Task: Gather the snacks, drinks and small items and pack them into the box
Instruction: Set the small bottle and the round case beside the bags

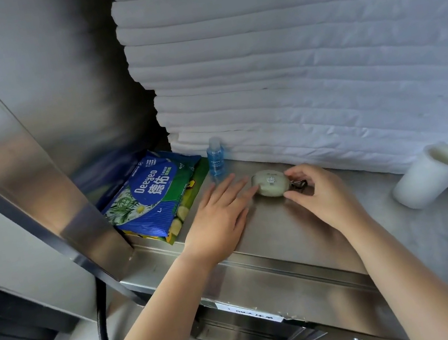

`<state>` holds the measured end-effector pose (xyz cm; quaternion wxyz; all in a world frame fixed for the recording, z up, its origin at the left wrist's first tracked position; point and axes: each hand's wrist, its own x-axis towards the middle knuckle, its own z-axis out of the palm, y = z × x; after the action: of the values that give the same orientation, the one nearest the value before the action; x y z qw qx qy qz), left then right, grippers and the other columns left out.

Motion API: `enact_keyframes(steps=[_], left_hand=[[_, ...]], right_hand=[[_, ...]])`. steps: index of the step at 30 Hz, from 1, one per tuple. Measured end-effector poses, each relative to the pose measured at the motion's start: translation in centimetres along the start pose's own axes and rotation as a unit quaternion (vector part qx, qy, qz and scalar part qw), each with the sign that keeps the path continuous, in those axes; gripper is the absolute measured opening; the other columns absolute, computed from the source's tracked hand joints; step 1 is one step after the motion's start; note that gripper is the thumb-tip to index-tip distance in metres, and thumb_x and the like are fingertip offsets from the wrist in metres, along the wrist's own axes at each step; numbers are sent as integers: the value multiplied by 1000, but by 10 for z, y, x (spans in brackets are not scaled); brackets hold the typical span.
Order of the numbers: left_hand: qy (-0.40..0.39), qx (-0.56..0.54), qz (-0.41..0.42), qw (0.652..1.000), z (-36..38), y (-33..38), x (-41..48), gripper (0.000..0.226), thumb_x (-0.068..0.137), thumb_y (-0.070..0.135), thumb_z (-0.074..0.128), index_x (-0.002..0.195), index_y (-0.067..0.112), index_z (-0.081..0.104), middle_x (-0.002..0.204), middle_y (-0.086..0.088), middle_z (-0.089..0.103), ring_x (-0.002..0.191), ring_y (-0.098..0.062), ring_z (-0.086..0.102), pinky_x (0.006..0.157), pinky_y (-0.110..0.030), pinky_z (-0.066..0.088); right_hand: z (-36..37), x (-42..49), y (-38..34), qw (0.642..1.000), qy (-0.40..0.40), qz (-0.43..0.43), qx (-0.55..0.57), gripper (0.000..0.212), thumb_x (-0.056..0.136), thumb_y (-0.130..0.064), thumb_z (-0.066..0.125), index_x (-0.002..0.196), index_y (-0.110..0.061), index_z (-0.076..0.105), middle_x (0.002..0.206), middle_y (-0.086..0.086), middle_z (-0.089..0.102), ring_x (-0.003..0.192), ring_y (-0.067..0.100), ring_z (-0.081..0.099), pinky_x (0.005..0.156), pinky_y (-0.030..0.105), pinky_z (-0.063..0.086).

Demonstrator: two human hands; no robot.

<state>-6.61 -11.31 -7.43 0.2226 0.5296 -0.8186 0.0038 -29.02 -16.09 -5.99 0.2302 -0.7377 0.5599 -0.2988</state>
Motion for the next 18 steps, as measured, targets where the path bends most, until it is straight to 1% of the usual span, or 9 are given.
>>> enact_keyframes(steps=[1, 3, 5, 6, 8, 10, 13, 18], left_hand=[[-13, 8, 7, 1000, 0, 0, 0, 45, 97, 22, 45, 142, 24, 39, 150, 4, 34, 141, -17, 22, 113, -34, 11], [-39, 21, 0, 999, 1, 0, 1, 48, 99, 29, 38, 147, 26, 28, 154, 8, 20, 143, -12, 13, 113, -28, 4], [-47, 37, -18, 998, 4, 0, 1, 54, 100, 36, 32, 149, 26, 15, 156, 10, 6, 143, -7, -3, 111, -23, -6], [-49, 47, -27, 997, 6, 0, 1, 56, 99, 38, 31, 150, 25, 11, 157, 10, 1, 141, -5, -11, 111, -22, -8], [-50, 56, -45, 996, 8, 0, 1, 60, 98, 40, 31, 150, 21, 9, 157, 7, -2, 138, -3, -18, 114, -26, -4], [-58, 48, -73, 995, 10, 0, 4, 65, 97, 44, 32, 151, 18, 6, 157, 6, -6, 139, -3, -17, 113, -27, -3], [-70, 34, -113, 991, 11, -1, 9, 73, 95, 49, 31, 150, 18, -4, 156, 5, -15, 142, -8, -13, 108, -23, -9], [-68, 31, -130, 989, 13, -1, 10, 76, 93, 53, 30, 149, 19, -8, 156, 4, -17, 143, -11, -6, 105, -20, -10]], right_hand=[[3, 1, -1, 1000, 1, -3, -8, 36, 75, -24, 77, 107, -32, 62, 98, -23, 61, 97, 0, 58, 86, 23, 46], [9, 5, -5, 1000, 11, -13, -23, 35, 74, -26, 77, 106, -30, 62, 98, -20, 63, 95, 1, 59, 80, 21, 44], [16, 12, -10, 999, 28, -19, -31, 34, 74, -27, 78, 105, -28, 64, 99, -15, 66, 93, 5, 61, 75, 20, 41], [20, 16, -12, 998, 37, -23, -37, 34, 74, -28, 78, 106, -27, 65, 99, -12, 67, 92, 7, 61, 73, 20, 41], [28, 24, -17, 996, 47, -40, -64, 35, 75, -29, 76, 107, -24, 65, 101, -8, 68, 93, 12, 62, 72, 22, 41], [35, 33, -23, 992, 55, -61, -97, 35, 77, -31, 75, 109, -21, 64, 103, -5, 67, 96, 15, 61, 73, 25, 43], [45, 42, -28, 987, 68, -82, -120, 37, 78, -30, 73, 112, -19, 64, 107, -3, 67, 98, 18, 61, 75, 29, 46], [49, 49, -26, 990, 69, -79, -99, 37, 77, -30, 74, 111, -20, 64, 107, -4, 67, 98, 17, 62, 76, 31, 49]])
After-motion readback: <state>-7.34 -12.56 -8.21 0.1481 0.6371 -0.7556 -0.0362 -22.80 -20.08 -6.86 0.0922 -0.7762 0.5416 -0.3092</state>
